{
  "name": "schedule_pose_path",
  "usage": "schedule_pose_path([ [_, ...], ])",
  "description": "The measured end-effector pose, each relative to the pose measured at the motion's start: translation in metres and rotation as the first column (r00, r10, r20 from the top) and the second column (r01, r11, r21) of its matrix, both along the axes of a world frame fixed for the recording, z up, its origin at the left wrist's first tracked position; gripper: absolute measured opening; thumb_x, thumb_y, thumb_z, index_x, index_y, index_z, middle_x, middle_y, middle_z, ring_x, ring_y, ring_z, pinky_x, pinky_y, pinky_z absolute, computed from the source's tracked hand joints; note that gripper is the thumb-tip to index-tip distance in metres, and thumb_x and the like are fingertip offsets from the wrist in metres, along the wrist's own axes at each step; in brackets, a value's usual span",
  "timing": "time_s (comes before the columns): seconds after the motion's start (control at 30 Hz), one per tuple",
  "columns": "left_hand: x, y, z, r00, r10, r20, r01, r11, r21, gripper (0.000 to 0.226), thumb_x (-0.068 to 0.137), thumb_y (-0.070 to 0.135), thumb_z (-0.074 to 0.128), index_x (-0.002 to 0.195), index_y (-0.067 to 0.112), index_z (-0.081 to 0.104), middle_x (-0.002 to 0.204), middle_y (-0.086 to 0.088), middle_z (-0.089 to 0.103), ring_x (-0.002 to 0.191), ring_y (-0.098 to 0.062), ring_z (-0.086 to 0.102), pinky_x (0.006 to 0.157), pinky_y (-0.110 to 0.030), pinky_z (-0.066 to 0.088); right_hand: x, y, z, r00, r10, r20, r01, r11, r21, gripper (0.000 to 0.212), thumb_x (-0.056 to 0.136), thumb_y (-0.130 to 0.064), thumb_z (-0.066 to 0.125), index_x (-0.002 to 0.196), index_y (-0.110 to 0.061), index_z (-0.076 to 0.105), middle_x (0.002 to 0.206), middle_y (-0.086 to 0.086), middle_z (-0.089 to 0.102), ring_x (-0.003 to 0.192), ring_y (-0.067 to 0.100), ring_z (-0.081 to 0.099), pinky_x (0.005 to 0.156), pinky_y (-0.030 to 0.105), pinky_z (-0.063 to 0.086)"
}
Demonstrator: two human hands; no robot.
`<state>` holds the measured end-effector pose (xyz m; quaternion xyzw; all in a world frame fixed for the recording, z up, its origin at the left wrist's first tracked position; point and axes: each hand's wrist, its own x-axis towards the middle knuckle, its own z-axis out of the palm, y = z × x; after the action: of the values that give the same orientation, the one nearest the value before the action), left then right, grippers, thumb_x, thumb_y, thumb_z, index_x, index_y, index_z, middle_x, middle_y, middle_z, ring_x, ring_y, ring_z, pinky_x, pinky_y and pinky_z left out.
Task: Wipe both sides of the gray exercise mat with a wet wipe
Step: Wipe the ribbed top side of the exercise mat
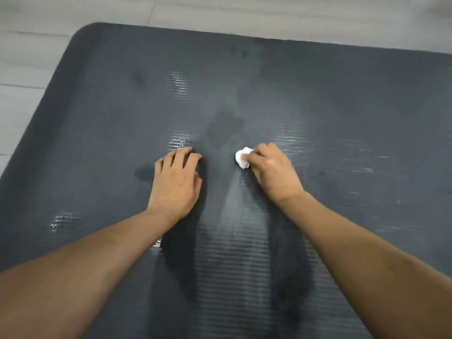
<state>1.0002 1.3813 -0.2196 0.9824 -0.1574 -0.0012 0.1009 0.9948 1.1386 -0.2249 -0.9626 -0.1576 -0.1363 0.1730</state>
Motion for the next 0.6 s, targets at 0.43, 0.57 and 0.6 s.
schedule_pose_path([
  [0.43,0.169,-0.016,-0.016,0.983,-0.164,0.085,0.162,0.986,0.033,0.044,0.105,0.019,0.04,0.148,0.018,0.048,0.154,-0.012,0.045,0.143,-0.039,0.04,0.117,-0.05,0.035,0.092,-0.019,-0.02,0.894,-0.448,0.021,0.429,0.869,0.245,0.022,0.086,0.0,0.066,0.101,-0.015,0.073,0.083,0.0,0.054,0.075,0.019,0.044,0.069,0.018,0.033],
  [0.57,0.192,-0.031,-0.028,0.981,-0.191,0.019,0.191,0.982,0.002,0.053,0.107,0.03,0.023,0.156,0.019,0.039,0.162,-0.008,0.036,0.152,-0.032,0.029,0.126,-0.045,0.021,0.095,-0.017,-0.018,0.888,-0.46,0.009,0.444,0.863,0.241,0.024,0.086,-0.001,0.066,0.104,-0.016,0.073,0.084,-0.002,0.055,0.075,0.017,0.044,0.071,0.018,0.035],
  [0.6,0.191,-0.031,-0.032,0.982,-0.186,0.022,0.187,0.982,-0.018,0.053,0.107,0.031,0.023,0.157,0.02,0.039,0.163,-0.007,0.035,0.152,-0.031,0.028,0.127,-0.045,0.019,0.096,-0.018,-0.018,0.887,-0.463,0.006,0.448,0.862,0.237,0.025,0.086,-0.001,0.066,0.105,-0.016,0.073,0.085,-0.002,0.056,0.075,0.015,0.043,0.072,0.017,0.034],
])
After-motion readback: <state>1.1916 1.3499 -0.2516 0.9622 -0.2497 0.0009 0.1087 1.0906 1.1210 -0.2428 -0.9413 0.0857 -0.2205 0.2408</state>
